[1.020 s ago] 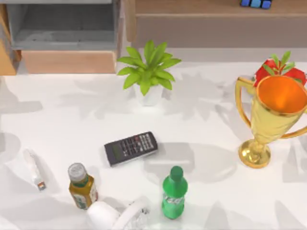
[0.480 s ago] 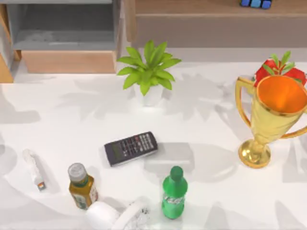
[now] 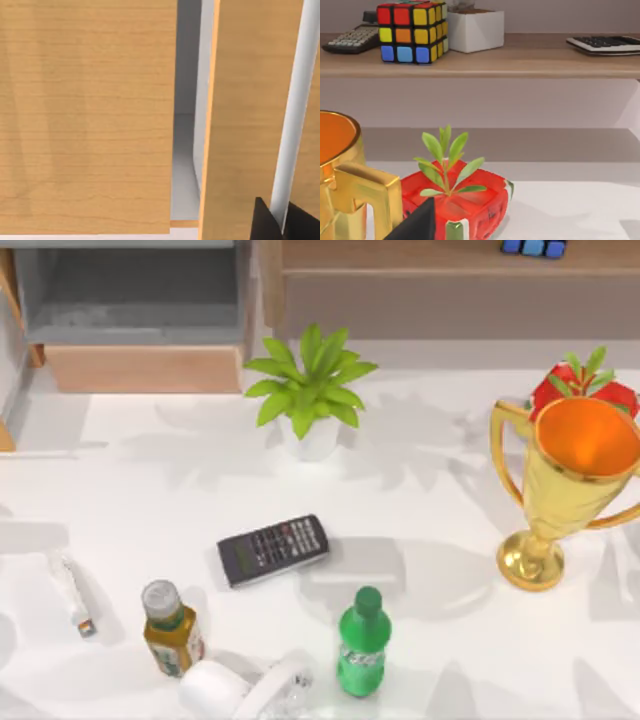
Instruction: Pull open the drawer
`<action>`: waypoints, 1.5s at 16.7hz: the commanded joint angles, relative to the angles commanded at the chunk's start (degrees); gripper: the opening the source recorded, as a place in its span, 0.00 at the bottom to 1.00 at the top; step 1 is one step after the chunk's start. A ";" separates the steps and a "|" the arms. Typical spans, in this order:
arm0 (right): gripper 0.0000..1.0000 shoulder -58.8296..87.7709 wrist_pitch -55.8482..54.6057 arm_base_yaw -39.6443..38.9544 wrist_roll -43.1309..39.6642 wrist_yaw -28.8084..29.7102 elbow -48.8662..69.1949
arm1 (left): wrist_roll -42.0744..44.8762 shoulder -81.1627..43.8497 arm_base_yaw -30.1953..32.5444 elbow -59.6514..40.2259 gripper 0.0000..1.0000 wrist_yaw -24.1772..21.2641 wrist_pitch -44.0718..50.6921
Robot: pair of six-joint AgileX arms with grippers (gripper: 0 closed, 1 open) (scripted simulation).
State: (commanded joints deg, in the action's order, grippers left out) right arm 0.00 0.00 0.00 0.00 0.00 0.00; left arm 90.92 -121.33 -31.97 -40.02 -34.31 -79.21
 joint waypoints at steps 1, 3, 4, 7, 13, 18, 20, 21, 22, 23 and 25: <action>1.00 0.00 0.00 0.00 0.00 0.00 0.00 | 0.01 0.05 -0.05 0.10 0.00 -0.05 -0.07; 1.00 0.00 0.00 0.00 0.00 0.00 0.00 | 0.01 0.05 -0.05 0.10 0.00 -0.05 -0.07; 1.00 0.00 0.00 0.00 0.00 0.00 0.00 | 0.06 -0.20 0.12 -0.20 0.00 0.10 0.08; 1.00 0.00 0.00 0.00 0.00 0.00 0.00 | 0.09 0.67 -1.30 2.02 0.00 -1.31 -1.26; 1.00 0.00 0.00 0.00 0.00 0.00 0.00 | 0.48 4.50 -6.93 11.75 0.00 -6.88 -6.75; 1.00 0.00 0.00 0.00 0.00 0.00 0.00 | 0.48 4.67 -7.19 12.09 0.08 -7.14 -6.99; 1.00 0.00 0.00 0.00 0.00 0.00 0.00 | 0.48 4.67 -7.19 12.09 0.23 -7.14 -6.99; 1.00 0.00 0.00 0.00 0.00 0.00 0.00 | 0.48 4.67 -7.19 12.09 0.30 -7.14 -6.99; 1.00 0.00 0.00 0.00 0.00 0.00 0.00 | 0.48 4.67 -7.19 12.09 0.38 -7.14 -6.99; 1.00 0.00 0.00 0.00 0.00 0.00 0.00 | 0.48 4.67 -7.19 12.09 0.45 -7.14 -6.99; 1.00 0.00 0.00 0.00 0.00 0.00 0.00 | 0.48 4.67 -7.19 12.09 0.60 -7.14 -6.99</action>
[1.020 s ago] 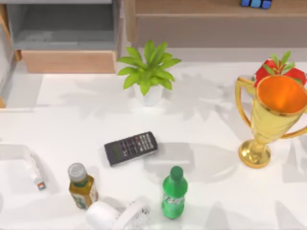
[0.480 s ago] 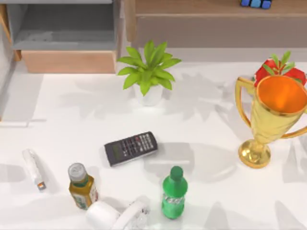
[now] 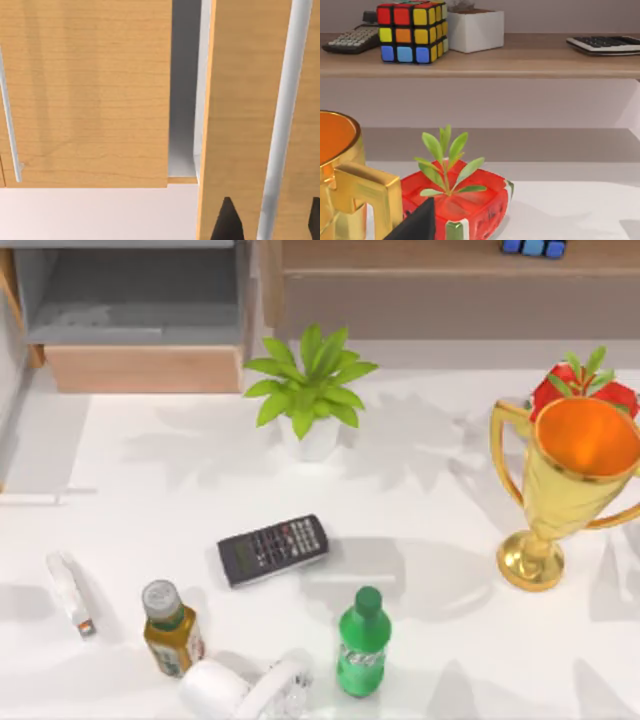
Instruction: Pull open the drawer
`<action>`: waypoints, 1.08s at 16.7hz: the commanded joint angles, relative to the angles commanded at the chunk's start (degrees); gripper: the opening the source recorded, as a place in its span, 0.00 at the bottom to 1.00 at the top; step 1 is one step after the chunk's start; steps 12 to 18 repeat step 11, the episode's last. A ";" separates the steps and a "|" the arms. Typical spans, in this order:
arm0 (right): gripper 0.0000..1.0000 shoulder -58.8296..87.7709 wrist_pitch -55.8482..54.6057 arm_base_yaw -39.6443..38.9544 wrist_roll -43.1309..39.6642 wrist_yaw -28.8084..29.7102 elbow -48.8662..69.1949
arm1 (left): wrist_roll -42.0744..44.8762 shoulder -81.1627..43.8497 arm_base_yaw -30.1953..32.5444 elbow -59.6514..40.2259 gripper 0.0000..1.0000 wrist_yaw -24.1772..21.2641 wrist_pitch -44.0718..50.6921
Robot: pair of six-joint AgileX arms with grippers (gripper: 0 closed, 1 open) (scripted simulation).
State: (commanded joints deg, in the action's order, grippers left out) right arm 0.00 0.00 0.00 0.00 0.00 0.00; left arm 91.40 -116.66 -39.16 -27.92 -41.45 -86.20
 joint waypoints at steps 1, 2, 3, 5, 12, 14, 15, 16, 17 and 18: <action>1.00 0.00 0.00 0.00 0.00 0.00 0.00 | 0.00 0.00 0.00 0.00 0.68 0.00 0.00; 1.00 0.00 0.00 0.00 0.00 0.00 0.00 | 0.00 0.00 0.00 0.00 0.75 0.00 0.00; 1.00 0.00 0.00 0.00 0.00 0.00 0.00 | 0.00 0.00 0.00 0.00 0.83 0.00 0.00; 1.00 0.00 0.00 0.00 0.00 0.00 0.00 | 0.00 0.00 0.00 0.00 0.98 0.00 0.00; 1.00 0.00 0.00 0.00 0.00 0.00 0.00 | 0.00 0.00 0.00 0.00 1.00 0.00 0.00; 1.00 0.00 0.00 0.00 0.00 0.00 0.00 | 0.00 0.00 0.00 0.00 1.00 0.00 0.00; 1.00 0.00 0.00 0.00 0.00 0.00 0.00 | 0.00 0.00 0.00 0.00 1.00 0.00 0.00; 1.00 0.00 0.00 0.00 0.00 0.00 0.00 | 0.00 0.00 0.00 0.00 1.00 0.00 0.00; 1.00 0.00 0.00 0.00 0.00 0.00 0.00 | 0.00 0.00 0.00 0.00 1.00 0.00 0.00; 1.00 0.00 0.00 0.00 0.00 0.00 0.00 | 0.00 0.00 0.00 0.00 1.00 0.00 0.00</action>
